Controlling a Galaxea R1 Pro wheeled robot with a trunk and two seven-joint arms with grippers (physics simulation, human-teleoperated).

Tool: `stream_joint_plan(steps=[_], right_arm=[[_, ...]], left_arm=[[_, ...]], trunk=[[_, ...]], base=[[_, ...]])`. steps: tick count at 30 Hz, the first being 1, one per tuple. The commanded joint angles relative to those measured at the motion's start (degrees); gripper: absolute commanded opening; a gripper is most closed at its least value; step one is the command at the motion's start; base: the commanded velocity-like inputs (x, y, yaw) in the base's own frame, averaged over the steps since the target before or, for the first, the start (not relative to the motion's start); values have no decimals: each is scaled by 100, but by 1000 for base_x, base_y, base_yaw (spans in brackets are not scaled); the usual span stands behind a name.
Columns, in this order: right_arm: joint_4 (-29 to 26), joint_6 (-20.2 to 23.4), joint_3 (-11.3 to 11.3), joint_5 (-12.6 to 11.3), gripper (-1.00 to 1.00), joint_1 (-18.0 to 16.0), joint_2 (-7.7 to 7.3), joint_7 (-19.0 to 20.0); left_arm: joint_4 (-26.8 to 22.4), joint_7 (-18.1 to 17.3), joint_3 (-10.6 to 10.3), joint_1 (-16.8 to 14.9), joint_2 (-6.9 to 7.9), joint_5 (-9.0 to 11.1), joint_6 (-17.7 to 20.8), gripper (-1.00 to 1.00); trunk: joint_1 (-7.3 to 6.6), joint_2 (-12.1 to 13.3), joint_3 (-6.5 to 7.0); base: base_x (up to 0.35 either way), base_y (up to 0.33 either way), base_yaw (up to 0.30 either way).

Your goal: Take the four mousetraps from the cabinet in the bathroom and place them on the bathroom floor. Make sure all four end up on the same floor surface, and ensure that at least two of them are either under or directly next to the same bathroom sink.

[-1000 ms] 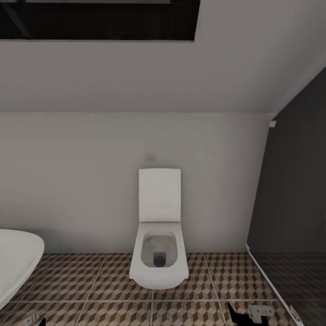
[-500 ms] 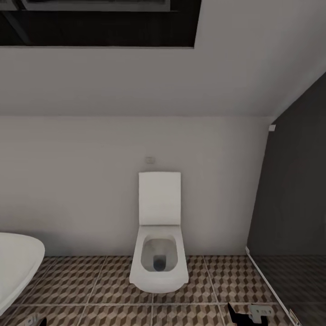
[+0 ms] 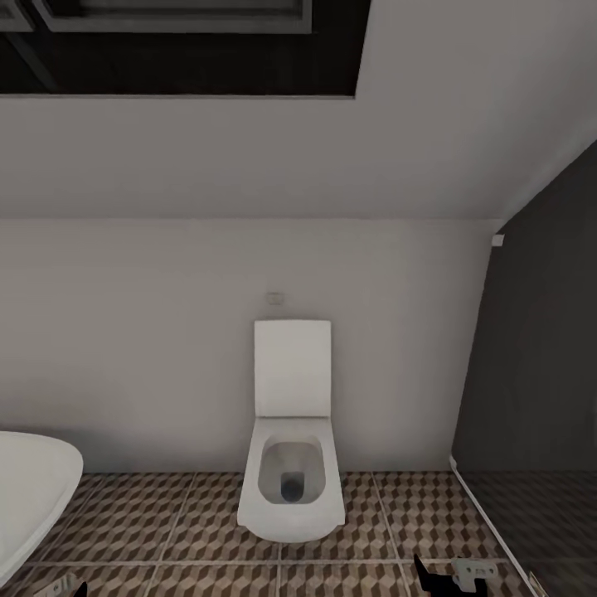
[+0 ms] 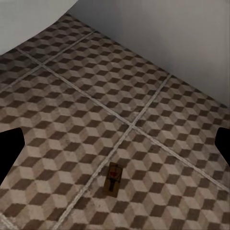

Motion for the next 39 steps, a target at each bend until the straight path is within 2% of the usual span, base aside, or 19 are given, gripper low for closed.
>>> stream_joint_plan(steps=[1,21,28,39], right_arm=[[22,-30,-49,26,100,-10,-2,22],[24,-30,-49,24,100,-10,6,22],[22,-30,-49,25,100,-10,6,23],[23,-30,-49,22,100,-10,6,21]], left_arm=[[10,-55,11,-5,2,62,-8,100],[18,-62,11,-5,-4,69,-9,100],[419,-68,11,-5,-133,75,-21,100],[567,-71,11,-5,-342,70,-22,100]], trunk=[[0,-4,-7],[0,-4,-7],[0,-4,-7],[0,-4,-7]], base=[[0,0,0],[0,0,0],[0,0,0],[0,0,0]])
